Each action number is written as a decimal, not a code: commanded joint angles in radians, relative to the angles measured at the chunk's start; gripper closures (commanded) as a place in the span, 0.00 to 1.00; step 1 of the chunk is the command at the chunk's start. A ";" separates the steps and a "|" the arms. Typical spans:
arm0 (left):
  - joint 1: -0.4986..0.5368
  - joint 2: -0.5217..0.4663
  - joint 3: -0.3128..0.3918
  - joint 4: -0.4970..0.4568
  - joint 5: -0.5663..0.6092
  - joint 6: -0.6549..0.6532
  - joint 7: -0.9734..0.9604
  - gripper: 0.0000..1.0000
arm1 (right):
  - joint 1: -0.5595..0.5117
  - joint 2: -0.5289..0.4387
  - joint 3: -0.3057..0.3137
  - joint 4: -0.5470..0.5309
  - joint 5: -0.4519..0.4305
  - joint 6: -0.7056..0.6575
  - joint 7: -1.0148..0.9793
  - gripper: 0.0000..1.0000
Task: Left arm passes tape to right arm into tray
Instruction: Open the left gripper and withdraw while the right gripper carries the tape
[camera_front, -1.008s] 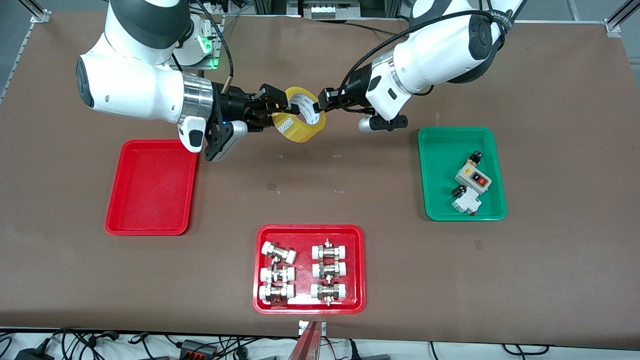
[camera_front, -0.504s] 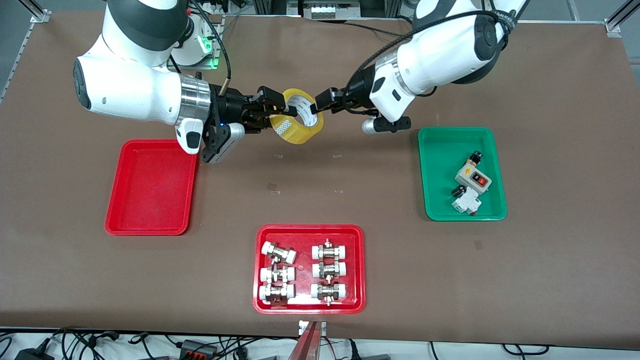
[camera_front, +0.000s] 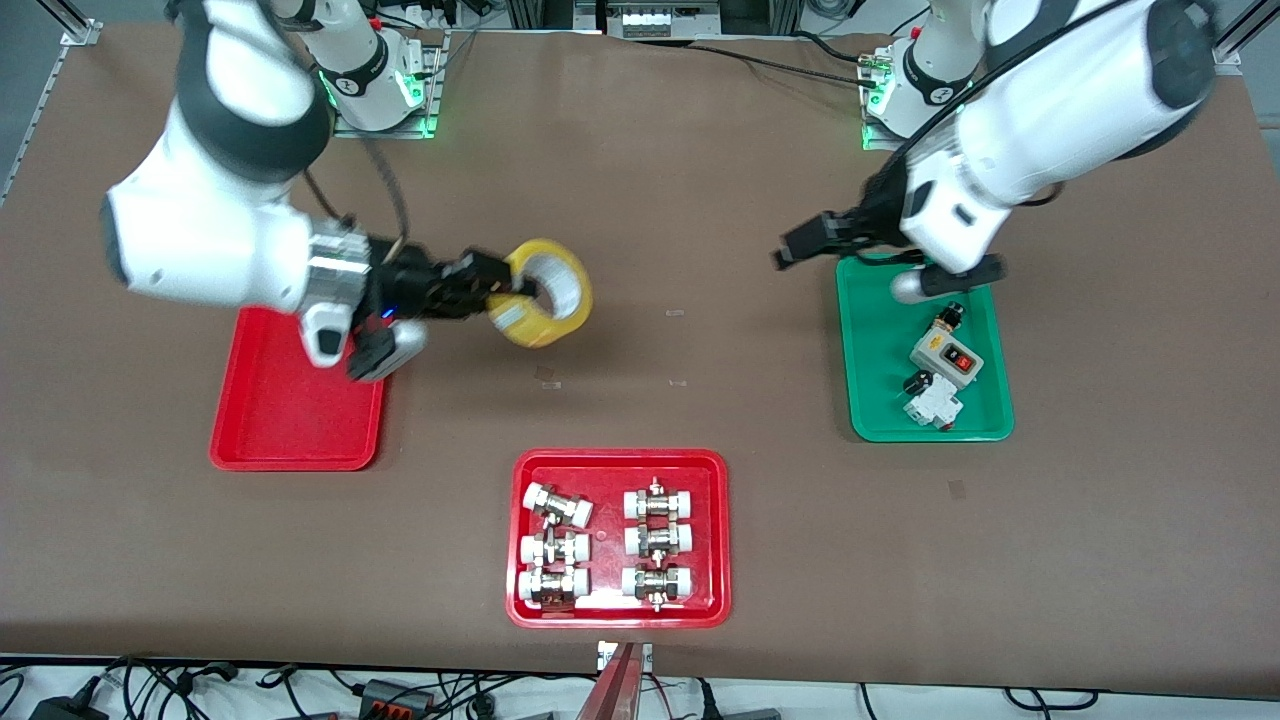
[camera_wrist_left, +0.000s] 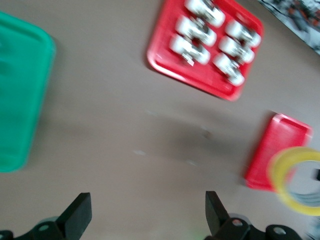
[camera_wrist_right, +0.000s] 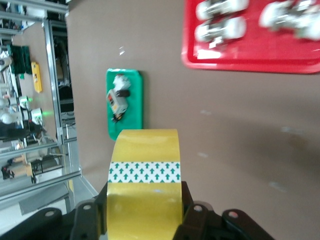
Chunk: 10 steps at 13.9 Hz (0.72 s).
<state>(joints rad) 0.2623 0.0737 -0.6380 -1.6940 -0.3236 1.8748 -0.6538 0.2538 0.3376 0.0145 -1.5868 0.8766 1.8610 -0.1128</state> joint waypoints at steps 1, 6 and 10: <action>0.034 -0.038 -0.002 -0.009 0.121 -0.029 0.020 0.00 | -0.135 0.055 0.013 0.013 -0.048 -0.081 -0.089 0.70; 0.087 -0.073 0.021 -0.013 0.233 -0.094 0.176 0.00 | -0.367 0.145 0.013 -0.025 -0.111 -0.176 -0.242 0.70; 0.005 -0.133 0.275 -0.013 0.239 -0.207 0.474 0.00 | -0.537 0.242 0.013 -0.025 -0.120 -0.246 -0.408 0.70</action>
<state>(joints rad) 0.3225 -0.0072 -0.4877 -1.6948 -0.0980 1.7186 -0.3140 -0.2081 0.5454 0.0049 -1.6179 0.7620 1.6532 -0.4448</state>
